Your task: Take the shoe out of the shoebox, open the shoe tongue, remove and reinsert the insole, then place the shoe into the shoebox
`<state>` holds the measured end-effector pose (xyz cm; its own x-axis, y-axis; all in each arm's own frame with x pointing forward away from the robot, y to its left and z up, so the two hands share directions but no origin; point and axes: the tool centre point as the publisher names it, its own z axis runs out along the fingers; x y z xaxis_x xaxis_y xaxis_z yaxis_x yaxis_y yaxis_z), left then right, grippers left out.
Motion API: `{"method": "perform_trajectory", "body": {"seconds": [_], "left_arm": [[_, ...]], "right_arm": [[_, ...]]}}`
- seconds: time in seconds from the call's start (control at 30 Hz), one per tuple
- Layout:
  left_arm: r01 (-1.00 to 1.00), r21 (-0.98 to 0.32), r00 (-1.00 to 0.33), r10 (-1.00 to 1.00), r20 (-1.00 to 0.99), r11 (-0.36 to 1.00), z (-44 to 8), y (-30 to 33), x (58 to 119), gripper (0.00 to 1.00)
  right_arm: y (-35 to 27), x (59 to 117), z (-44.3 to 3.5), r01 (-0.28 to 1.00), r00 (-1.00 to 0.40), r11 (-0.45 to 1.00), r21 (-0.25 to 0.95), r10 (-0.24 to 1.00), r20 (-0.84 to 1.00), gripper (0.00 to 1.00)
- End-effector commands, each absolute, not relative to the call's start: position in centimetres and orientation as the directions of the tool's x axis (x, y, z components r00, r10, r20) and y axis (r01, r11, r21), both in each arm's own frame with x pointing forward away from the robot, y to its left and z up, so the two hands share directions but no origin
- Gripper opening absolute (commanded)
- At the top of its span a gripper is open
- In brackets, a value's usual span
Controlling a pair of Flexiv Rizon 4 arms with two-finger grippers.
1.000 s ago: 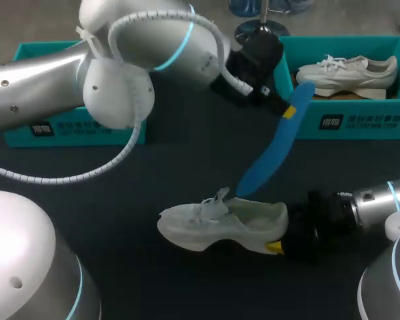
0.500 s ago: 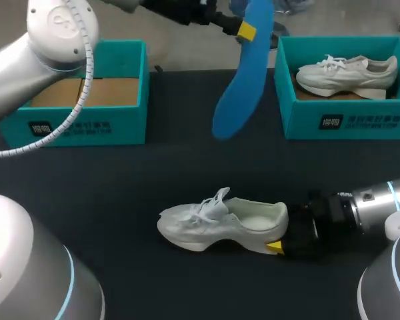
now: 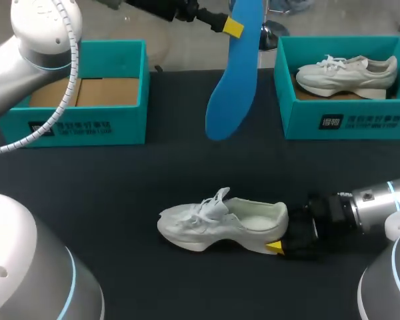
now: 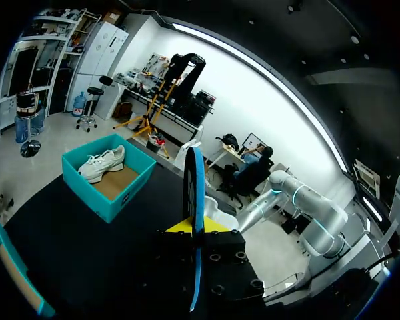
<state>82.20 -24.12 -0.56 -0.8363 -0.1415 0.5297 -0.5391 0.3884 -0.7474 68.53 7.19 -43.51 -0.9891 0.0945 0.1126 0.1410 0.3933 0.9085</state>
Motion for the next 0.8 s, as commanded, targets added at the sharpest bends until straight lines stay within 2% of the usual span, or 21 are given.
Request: {"method": "perform_trajectory", "body": {"seconds": [0.03,0.43,0.8], "left_arm": [[-0.538,-0.748,-0.837,-0.139,0.530,0.388,-0.6,-24.1,82.2,0.00],[-0.538,-0.748,-0.837,-0.139,0.530,0.388,-0.6,-24.1,82.2,0.00],[-0.636,-0.710,-0.759,-0.075,0.647,0.304,0.1,-21.5,86.4,0.00]], "right_arm": [[7.2,68.3,-44.3,0.143,-0.989,0.396,0.907,0.095,0.114,0.00],[7.2,68.3,-44.3,0.143,-0.989,0.396,0.907,0.095,0.114,0.00],[7.2,68.3,-44.3,0.143,-0.989,0.396,0.907,0.095,0.114,0.00]]}}
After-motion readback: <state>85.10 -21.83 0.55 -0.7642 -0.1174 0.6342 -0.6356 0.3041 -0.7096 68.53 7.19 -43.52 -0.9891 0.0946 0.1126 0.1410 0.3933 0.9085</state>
